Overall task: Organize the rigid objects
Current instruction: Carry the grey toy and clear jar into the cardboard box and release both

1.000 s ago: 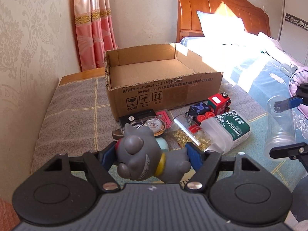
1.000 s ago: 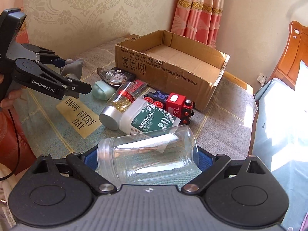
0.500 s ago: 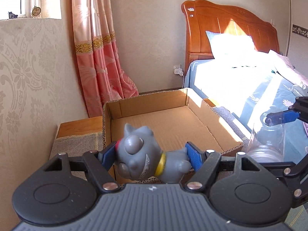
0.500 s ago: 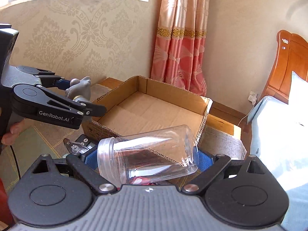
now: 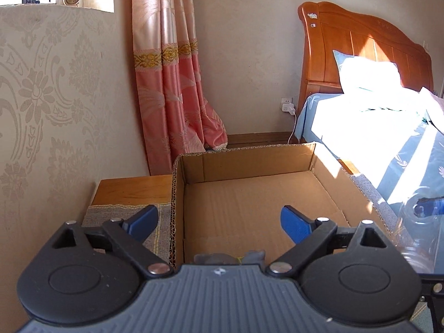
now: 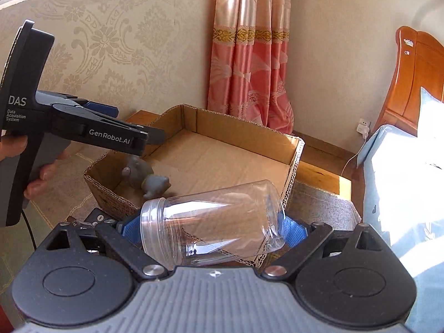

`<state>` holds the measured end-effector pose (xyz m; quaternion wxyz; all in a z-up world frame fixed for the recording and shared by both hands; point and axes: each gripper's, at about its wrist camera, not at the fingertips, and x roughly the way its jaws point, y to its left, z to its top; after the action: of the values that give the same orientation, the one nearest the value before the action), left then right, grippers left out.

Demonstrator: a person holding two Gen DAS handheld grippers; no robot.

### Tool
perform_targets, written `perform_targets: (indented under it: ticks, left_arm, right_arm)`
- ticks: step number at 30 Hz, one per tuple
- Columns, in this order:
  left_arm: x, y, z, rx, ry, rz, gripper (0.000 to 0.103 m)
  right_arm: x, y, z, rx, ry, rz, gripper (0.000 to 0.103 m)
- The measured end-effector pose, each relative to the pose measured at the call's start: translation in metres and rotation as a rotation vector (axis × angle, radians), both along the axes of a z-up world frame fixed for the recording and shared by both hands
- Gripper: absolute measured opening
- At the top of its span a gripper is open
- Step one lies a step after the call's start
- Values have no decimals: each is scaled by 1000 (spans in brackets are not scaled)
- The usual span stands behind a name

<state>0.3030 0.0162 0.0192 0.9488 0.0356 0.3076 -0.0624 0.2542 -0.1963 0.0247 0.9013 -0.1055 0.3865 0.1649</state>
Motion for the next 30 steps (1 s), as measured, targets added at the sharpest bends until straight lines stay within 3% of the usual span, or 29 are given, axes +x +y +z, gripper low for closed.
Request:
perform_targets:
  ticks: [6, 11, 16, 30]
  left_arm:
    - [-51, 11, 8, 43, -41, 48, 101]
    - [-87, 18, 6, 11, -39, 66, 101]
    - [-98, 23, 4, 8, -18, 64, 101]
    - [-121, 32, -5, 21, -3, 77, 102]
  right_arm:
    - [25, 6, -3, -6, 17, -18, 98]
    - [59, 19, 4, -2, 2, -40, 98]
    - [89, 31, 10, -16, -11, -95, 103]
    - [15, 26, 2, -49, 37, -168, 103]
